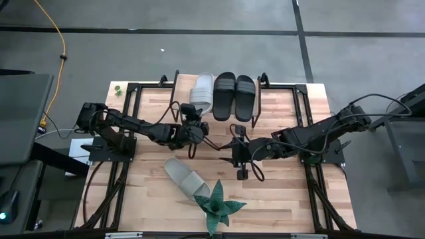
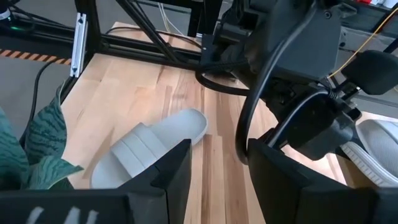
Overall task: Pick and place slides into the shelf
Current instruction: Put the right gray slipper on the shelf
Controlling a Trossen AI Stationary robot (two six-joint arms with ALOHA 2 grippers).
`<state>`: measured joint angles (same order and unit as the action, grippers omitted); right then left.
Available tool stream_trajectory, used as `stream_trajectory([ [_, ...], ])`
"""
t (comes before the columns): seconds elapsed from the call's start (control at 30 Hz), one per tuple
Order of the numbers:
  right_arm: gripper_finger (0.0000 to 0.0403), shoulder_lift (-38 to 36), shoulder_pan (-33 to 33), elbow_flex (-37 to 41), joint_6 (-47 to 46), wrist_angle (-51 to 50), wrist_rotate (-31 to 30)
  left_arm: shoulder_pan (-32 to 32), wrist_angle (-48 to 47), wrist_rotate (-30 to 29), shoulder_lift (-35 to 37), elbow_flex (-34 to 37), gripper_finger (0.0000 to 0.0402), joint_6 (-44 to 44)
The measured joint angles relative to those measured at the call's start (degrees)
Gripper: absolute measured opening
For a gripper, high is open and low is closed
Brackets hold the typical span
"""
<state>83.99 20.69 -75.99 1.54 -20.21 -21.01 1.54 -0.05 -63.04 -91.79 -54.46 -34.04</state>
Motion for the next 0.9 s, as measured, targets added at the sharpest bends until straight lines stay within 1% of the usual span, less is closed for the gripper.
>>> stream_trajectory([
  [0.2, 0.0147, -0.01, 0.0, 0.0, 0.0, -0.02, 0.0, -0.04, -0.02, 0.41, 0.0, 0.0, 0.002, 1.18],
  [0.43, 0.0147, -0.01, 0.0, 0.0, 0.0, -0.02, 0.01, -0.02, 0.26, 2.73, -0.7, 0.01, 0.002, 1.87],
  [0.7, 0.0147, -0.01, 0.02, -0.02, 0.0, -0.02, 0.02, -0.09, 1.14, 2.04, -3.34, -0.02, 0.0021, 0.9],
  [0.9, 0.0147, -0.01, 0.02, -0.02, 0.0, -0.02, 0.01, -0.48, 4.25, 1.73, -3.67, -0.02, 0.0021, -1.68],
])
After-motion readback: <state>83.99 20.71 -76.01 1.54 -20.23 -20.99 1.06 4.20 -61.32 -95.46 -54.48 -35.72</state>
